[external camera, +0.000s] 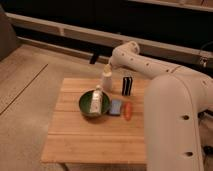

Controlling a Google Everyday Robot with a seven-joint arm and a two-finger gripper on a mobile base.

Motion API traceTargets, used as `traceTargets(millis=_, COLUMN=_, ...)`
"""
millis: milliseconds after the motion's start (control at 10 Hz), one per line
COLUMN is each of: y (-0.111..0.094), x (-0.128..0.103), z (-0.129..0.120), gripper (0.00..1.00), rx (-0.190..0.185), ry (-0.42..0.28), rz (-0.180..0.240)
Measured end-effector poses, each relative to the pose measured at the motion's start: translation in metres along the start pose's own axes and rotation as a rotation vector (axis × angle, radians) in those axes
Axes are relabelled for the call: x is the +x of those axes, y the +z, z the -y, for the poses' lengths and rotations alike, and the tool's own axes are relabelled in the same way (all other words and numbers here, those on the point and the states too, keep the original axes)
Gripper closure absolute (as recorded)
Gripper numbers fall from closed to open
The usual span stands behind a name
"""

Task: Place the ceramic cup over the eraser

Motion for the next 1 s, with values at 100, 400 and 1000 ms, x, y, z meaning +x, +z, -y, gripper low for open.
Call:
traceTargets(millis=100, y=0.004, x=0.001, z=-0.002, gripper=0.35, rx=-0.006, ry=-0.003, rz=-0.016)
traceTargets(millis=400, y=0.02, x=0.008, z=-0.001, gripper=0.35, rx=-0.041, ry=0.032, rz=-0.049)
traceTargets(millis=1000, y=0.068, x=0.035, z=-0.016, gripper=0.35, rx=-0.163, ry=0.093, rz=-0.144)
